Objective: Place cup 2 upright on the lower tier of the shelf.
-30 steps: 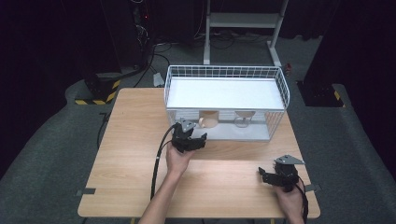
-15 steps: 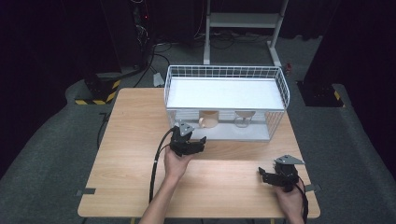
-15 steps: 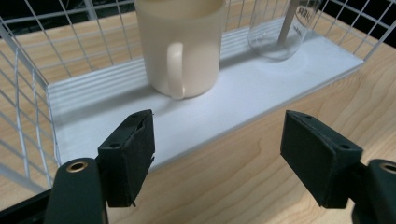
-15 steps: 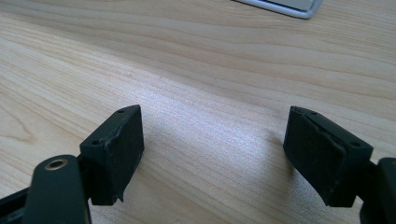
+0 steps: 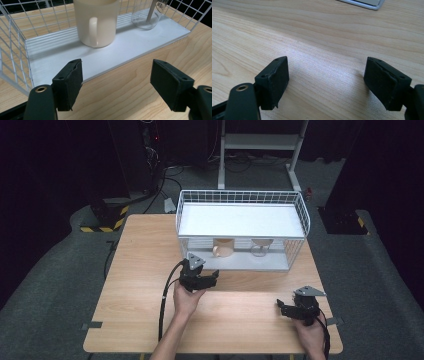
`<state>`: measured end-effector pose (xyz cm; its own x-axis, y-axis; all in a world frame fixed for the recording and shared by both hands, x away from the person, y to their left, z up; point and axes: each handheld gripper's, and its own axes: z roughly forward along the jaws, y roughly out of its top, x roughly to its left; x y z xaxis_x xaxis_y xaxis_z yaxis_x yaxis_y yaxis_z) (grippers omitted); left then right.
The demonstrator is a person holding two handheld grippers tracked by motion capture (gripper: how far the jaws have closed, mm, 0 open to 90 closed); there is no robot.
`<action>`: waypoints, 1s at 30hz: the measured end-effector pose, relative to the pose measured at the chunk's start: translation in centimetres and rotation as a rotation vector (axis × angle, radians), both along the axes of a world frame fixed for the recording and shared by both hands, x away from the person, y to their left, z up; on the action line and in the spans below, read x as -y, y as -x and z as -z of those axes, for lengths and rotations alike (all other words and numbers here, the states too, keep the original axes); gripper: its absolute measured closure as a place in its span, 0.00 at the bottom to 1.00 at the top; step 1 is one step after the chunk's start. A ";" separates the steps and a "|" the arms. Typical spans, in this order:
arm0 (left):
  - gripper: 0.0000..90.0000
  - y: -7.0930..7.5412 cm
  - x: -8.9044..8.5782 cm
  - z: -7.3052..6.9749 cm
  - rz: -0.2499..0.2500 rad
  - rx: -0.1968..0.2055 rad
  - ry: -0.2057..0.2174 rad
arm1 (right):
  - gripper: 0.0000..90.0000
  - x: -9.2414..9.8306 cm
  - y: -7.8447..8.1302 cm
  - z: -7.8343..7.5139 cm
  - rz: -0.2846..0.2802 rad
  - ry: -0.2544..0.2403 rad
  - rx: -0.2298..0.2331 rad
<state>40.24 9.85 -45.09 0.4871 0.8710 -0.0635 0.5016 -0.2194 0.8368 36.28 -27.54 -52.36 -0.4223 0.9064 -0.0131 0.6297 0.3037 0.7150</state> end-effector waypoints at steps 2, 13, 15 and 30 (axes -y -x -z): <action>0.29 0.2 -0.1 -0.1 -0.002 0.003 0.001 | 0.23 0.0 0.0 0.0 0.000 0.000 0.000; 0.29 1.0 -0.7 -0.2 0.004 0.004 0.003 | 0.23 0.0 0.0 0.0 0.000 0.000 0.000; 0.29 1.2 -0.8 -0.2 0.004 0.002 0.004 | 0.23 0.0 0.0 0.0 0.000 0.000 0.000; 0.29 2.3 -1.6 0.0 0.000 -0.008 0.017 | 0.23 0.0 0.0 0.0 0.000 0.000 0.000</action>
<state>37.98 11.43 -45.04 0.4863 0.8699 -0.0825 0.5087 -0.2050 0.8362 36.28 -27.54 -52.36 -0.4225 0.9063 -0.0132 0.6296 0.3039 0.7150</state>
